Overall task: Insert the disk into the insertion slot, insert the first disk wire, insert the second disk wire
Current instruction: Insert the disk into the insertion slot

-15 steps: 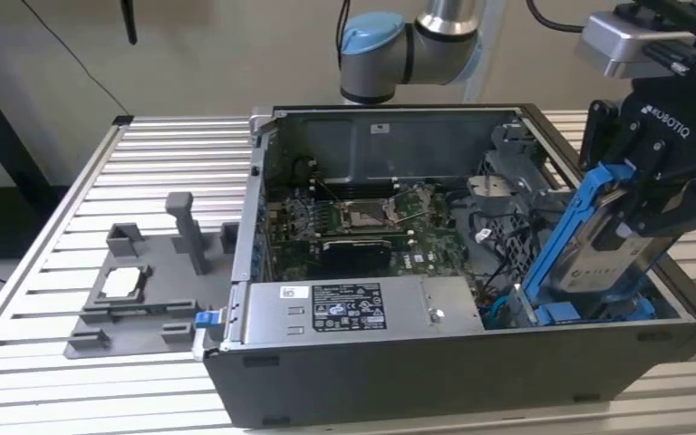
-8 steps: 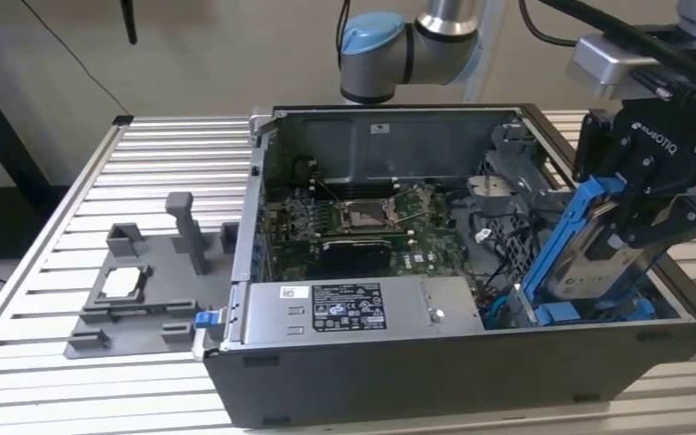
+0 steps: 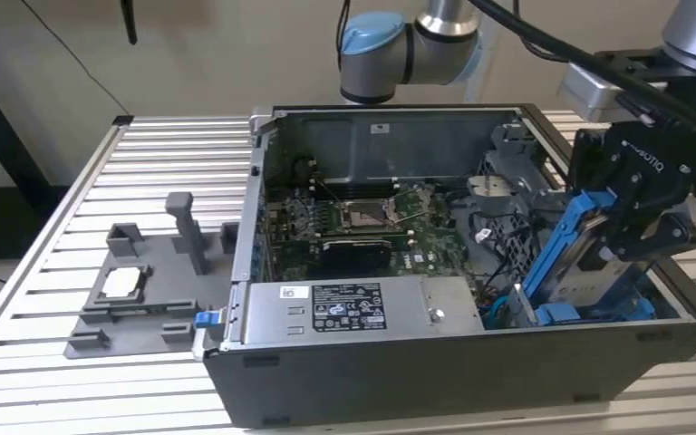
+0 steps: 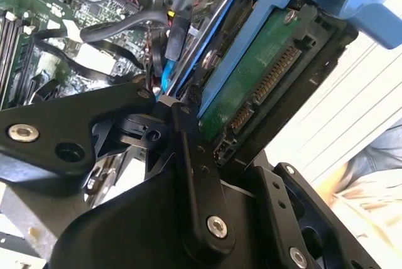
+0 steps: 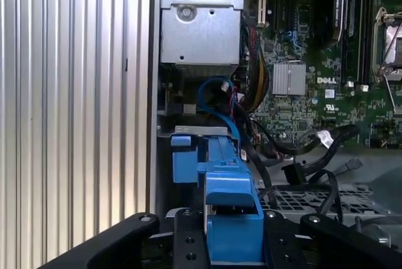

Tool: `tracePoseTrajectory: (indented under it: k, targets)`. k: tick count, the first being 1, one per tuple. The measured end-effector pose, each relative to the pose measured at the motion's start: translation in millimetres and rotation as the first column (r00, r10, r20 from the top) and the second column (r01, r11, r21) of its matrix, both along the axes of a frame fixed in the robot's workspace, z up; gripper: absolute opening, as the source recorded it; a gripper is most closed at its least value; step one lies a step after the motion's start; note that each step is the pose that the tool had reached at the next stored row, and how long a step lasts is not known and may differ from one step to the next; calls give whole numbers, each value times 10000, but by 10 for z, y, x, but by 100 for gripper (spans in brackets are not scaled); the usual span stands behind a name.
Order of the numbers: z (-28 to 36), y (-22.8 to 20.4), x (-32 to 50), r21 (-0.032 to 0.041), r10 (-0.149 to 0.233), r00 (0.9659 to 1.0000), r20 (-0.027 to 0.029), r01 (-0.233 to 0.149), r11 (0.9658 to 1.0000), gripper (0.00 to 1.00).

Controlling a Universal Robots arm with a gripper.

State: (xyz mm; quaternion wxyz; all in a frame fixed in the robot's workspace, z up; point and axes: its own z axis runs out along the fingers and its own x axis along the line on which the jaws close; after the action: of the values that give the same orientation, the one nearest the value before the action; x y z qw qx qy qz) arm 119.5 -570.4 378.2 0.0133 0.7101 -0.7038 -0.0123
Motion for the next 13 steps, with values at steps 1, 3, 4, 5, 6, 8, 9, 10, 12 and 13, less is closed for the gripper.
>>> tracePoseTrajectory:
  k: [1, 3, 4, 5, 6, 8, 9, 10, 12, 13]
  targets:
    - [-18, 0, 0, 0, 0, 10000, 0, 0, 10000, 32]
    - [-55, 0, 0, 0, 0, 10000, 0, 0, 10000, 32]
    - [-74, 0, 0, -1, 0, 10000, 1, 0, 10000, 32]
    - [-91, 0, 0, -1, 0, 10000, 0, 0, 10000, 32]
    - [-104, 0, 0, 5, 0, 10000, 0, 0, 10000, 32]
    - [-112, 0, 0, 34, 0, 10000, 0, 0, 10000, 32]
    - [-112, 0, 0, 34, 0, 10000, 0, 0, 10000, 32]
    - [-112, 0, 0, 32, 0, 10000, 0, 0, 10000, 32]
    - [-113, 0, 0, 30, 0, 10000, 0, 0, 10000, 32]
    - [-113, 0, 0, 30, 0, 10000, 1, 0, 10000, 32]
